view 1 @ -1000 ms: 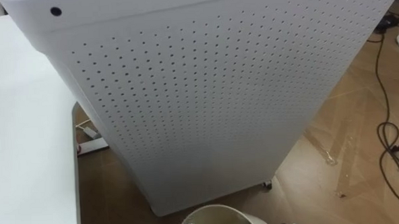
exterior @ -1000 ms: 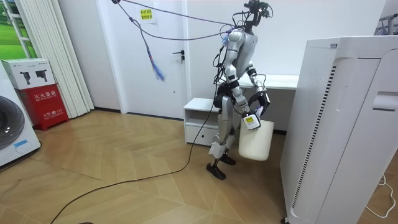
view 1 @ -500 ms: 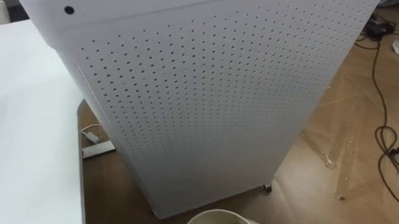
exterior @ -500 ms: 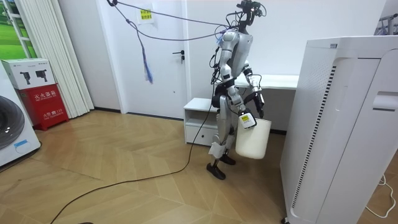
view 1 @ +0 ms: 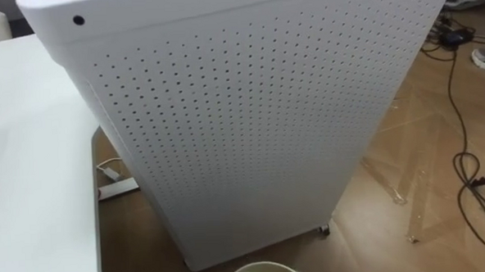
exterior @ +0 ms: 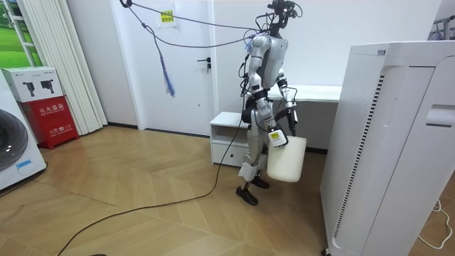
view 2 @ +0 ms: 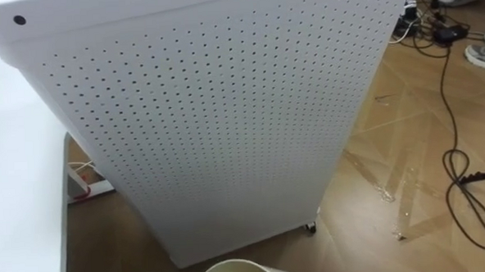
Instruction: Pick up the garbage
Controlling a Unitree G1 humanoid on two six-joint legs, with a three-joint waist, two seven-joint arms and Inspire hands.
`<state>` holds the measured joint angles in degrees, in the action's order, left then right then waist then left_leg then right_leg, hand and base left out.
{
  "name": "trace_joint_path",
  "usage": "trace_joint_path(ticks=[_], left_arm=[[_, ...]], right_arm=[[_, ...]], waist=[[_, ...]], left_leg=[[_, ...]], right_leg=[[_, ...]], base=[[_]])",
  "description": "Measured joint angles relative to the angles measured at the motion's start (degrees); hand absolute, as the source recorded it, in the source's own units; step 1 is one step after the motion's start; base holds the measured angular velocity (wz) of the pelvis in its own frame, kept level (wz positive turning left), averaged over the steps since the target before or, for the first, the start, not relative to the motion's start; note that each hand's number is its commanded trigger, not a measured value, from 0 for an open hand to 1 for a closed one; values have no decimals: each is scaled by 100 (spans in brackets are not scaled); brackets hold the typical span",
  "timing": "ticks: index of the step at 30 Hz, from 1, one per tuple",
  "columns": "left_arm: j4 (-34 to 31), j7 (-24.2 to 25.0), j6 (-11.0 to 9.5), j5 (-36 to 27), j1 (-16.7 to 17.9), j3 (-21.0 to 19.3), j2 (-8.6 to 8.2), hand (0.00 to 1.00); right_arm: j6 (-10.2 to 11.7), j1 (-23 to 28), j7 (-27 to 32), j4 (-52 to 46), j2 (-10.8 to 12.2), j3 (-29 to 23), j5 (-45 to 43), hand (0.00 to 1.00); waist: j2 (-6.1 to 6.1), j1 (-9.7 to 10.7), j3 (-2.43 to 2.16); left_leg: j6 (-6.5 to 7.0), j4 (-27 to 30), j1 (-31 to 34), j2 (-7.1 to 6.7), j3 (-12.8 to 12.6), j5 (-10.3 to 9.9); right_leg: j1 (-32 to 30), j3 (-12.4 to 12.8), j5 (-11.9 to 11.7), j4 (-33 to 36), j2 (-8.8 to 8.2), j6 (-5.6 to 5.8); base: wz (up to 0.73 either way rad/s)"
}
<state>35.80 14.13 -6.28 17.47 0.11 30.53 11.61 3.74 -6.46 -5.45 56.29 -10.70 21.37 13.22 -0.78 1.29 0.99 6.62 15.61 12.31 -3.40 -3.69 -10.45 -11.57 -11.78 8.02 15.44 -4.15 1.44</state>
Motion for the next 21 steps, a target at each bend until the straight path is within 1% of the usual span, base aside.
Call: trace_joint_path(ticks=[1,2,3,4,5,6,7,8,10,11,14,16,17,18,21], left_arm=[[23,0,-3,-93,55,-22,-2,0],[144,2,-9,-188,70,-38,-21,0],[238,3,-10,-225,67,-65,-46,0],[471,2,-14,-228,52,-148,-111,0],[689,-1,-19,-223,44,-211,-160,0],[795,-7,-24,-225,34,-223,-181,0],[996,-18,-29,-250,2,-237,-229,0],[1123,-24,-32,-369,-33,-250,-258,0],[1339,-31,-52,-463,-38,-368,-333,0],[1512,-57,-80,-490,-39,-507,-399,0],[1746,-135,-128,-593,-59,-794,-502,0],[1836,-146,-139,-679,-77,-910,-526,0],[1889,-147,-145,-681,-68,-1015,-539,0],[1936,-149,-148,-685,-78,-1055,-548,0],[2186,-173,-173,-998,-87,-1327,-593,0]], right_arm=[[-2,84,-2,4,-12,-4,6,100],[-2,142,-4,41,-14,-4,0,100],[-2,156,-8,79,-10,-4,-4,100],[-1,191,-20,172,-8,-9,-8,100],[4,252,-33,249,-6,-16,-5,100],[8,255,-48,307,4,-14,-6,100],[3,266,-27,404,26,-15,-8,100],[2,290,27,440,13,-21,-34,100],[9,325,42,507,4,-36,-155,100],[20,339,45,553,18,-96,-279,100],[50,382,60,579,39,-267,-492,100],[51,391,112,580,41,-330,-585,100],[52,405,133,580,49,-390,-672,100],[53,417,164,580,57,-414,-683,100],[59,452,214,748,121,-579,-689,100]], waist=[[22,-1,2],[54,-7,-13],[71,-7,-15],[105,3,-14],[145,5,-32],[165,10,-33],[203,9,-49],[225,-10,-46],[246,-14,-50],[253,-12,-48],[260,-14,-51],[271,-20,-50],[279,-19,-71],[285,-23,-80],[298,-15,-82]], left_leg=[[-14,-79,-73,2,-30,9],[-26,-154,-143,5,-68,27],[-34,-190,-180,10,-84,34],[-39,-229,-256,19,-91,40],[-46,-265,-323,33,-90,42],[-50,-284,-362,39,-86,43],[-62,-305,-413,46,-75,38],[-68,-344,-493,59,-78,38],[-76,-419,-652,66,-81,41],[-82,-461,-749,68,-81,40],[-102,-537,-904,70,-81,40],[-113,-567,-976,77,-81,43],[-125,-597,-1020,80,-81,51],[-128,-600,-1037,82,-81,52],[-139,-629,-1261,90,-71,47]], right_leg=[[47,12,0,-42,6,0],[74,38,0,-68,14,0],[84,45,0,-69,18,-1],[145,45,2,-87,31,-4],[206,39,3,-107,48,-6],[252,38,3,-136,56,-7],[337,41,3,-207,79,-9],[392,73,3,-212,94,-10],[542,85,3,-289,117,-11],[644,81,5,-334,129,-14],[788,82,22,-386,136,-42],[844,85,33,-390,135,-58],[869,92,39,-393,134,-67],[883,93,42,-397,132,-74],[1149,75,45,-539,140,-78]], base=[[-18],[-18],[-14],[-7],[0],[0],[4],[0],[0],[0],[0],[0],[0],[0],[-4]])
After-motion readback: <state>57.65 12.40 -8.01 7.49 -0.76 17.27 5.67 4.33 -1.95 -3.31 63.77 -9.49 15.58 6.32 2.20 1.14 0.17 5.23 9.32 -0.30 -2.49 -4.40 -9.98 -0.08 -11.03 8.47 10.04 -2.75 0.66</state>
